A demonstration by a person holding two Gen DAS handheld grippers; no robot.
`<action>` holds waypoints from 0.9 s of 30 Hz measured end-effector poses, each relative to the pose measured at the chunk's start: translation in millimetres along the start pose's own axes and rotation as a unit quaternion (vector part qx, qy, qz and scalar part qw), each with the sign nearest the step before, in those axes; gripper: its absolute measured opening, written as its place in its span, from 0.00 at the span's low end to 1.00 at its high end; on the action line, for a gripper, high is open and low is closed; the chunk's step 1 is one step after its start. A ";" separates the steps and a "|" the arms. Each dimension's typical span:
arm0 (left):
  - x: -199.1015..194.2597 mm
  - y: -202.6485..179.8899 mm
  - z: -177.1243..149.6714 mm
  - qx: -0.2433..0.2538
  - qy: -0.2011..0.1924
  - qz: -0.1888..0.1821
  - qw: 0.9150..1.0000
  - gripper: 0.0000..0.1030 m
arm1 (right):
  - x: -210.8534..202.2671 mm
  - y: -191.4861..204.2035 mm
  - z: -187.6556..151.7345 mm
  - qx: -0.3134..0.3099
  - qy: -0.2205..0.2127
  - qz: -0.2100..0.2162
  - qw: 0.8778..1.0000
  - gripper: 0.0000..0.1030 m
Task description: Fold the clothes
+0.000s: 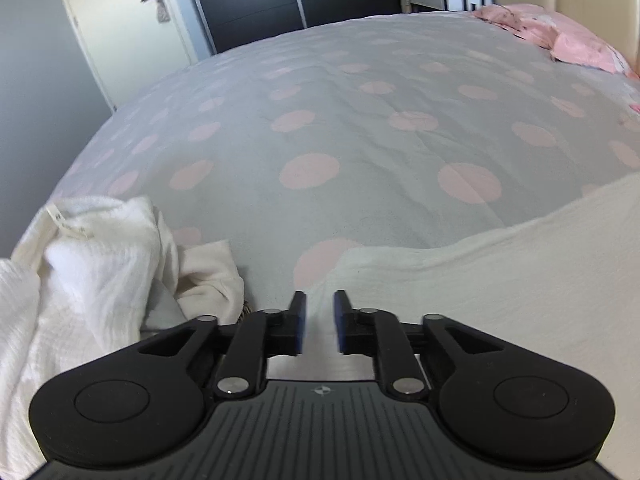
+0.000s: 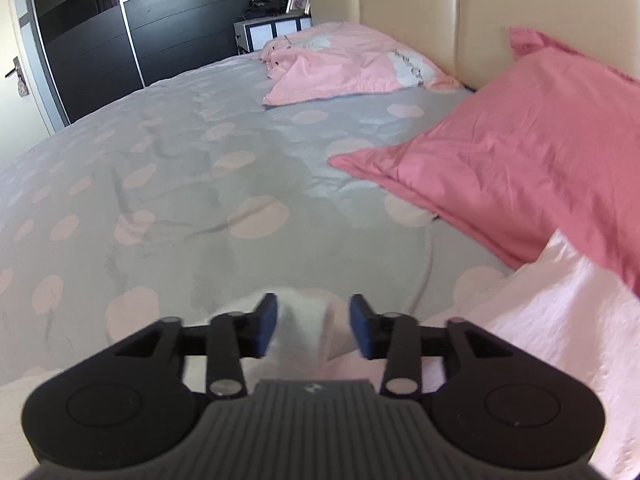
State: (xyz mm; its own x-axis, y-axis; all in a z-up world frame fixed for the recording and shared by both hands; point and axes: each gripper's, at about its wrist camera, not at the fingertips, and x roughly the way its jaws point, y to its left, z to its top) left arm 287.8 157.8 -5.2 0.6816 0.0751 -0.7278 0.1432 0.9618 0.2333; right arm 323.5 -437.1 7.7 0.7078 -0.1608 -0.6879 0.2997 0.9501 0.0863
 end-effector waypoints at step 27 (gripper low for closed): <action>-190.9 -82.8 -67.1 0.141 -0.104 -0.062 0.983 0.49 | -200.1 0.0 -112.2 -0.228 0.010 0.095 0.969 0.46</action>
State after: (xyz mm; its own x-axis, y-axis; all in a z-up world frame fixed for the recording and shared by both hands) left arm 97.7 81.4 71.2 0.7733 -0.1222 -0.6221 0.4087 0.8462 0.3419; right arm 110.1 -374.9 64.6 0.7090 0.0302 -0.7046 -0.1517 0.9822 -0.1106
